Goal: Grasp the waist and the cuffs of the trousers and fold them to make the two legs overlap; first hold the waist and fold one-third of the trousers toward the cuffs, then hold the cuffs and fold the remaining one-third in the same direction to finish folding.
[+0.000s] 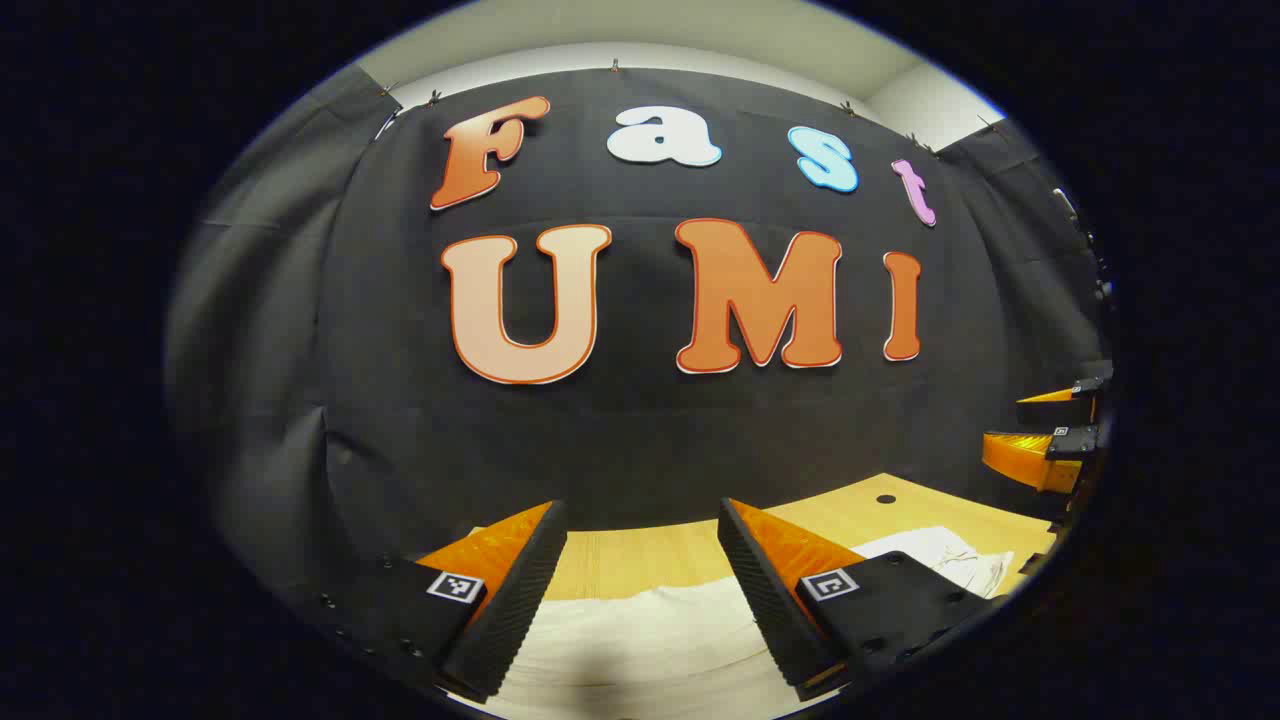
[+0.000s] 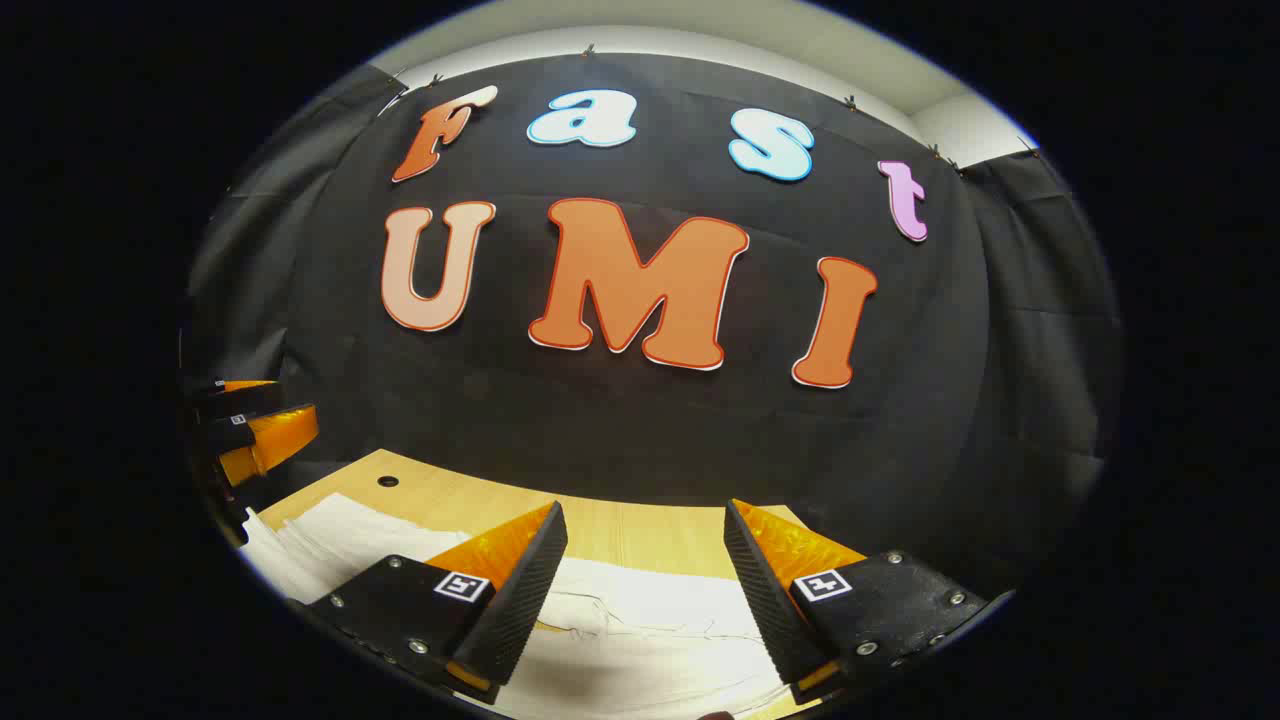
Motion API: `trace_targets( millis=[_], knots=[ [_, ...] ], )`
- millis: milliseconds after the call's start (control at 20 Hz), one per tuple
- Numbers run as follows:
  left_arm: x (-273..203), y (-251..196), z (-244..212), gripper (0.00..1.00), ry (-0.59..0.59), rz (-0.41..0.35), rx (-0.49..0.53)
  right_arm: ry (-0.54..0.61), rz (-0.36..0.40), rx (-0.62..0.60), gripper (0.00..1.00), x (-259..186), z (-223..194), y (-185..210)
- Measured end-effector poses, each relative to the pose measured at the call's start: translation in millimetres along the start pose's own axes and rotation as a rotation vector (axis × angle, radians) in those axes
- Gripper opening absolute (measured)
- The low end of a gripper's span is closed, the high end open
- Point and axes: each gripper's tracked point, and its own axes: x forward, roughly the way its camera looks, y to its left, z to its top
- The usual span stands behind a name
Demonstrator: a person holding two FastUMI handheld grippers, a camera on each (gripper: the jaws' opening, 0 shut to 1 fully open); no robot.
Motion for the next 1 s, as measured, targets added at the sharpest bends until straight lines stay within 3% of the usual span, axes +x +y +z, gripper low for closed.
trace_targets(
  millis=[350,700,1000],
  knots=[
    [-1.9,-16.7,13.3,0.99,-0.013,0.063,0.01,0.034,0.106,0.003,0.95,27.4,-22.9,-3.9],
    [5.7,-19.6,11.0,0.99,0.024,0.132,-0.001,0.056,0.102,0.03,0.98,38.0,-34.3,-32.9],
    [7.1,-29.4,-6.2,0.99,0.065,0.136,-0.023,0.12,0.096,0.055,0.98,40.0,-55.1,-43.4]
  ],
)
